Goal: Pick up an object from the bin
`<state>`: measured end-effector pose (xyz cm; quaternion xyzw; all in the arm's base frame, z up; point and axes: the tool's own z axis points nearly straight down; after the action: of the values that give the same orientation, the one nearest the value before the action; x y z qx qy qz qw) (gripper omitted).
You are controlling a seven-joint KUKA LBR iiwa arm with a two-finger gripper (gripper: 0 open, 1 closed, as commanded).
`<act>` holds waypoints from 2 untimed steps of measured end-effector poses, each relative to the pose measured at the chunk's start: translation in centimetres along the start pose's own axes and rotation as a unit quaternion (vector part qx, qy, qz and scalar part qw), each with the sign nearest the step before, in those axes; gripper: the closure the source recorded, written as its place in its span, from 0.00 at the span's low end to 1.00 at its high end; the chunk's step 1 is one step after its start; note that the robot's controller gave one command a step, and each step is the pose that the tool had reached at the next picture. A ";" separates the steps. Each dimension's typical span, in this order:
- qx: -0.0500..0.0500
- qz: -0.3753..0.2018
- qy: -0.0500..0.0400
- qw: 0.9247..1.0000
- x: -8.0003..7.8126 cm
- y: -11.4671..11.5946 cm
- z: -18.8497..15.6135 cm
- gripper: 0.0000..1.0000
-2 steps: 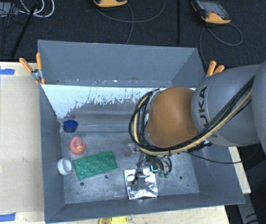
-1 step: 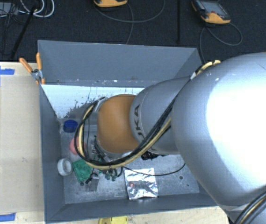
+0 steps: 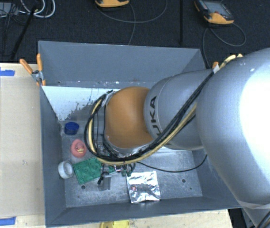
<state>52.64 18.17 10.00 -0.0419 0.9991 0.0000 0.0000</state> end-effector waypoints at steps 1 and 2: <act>0.000 0.049 0.001 0.999 -0.6 -1.0 -0.4 0.00; 0.001 0.046 0.002 0.999 -1.9 -1.6 3.3 0.00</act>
Offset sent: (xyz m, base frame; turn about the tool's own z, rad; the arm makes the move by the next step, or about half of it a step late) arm 0.0067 -0.0101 0.0045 0.1005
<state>54.63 16.74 6.71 0.0039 1.0000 -0.0009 -0.0020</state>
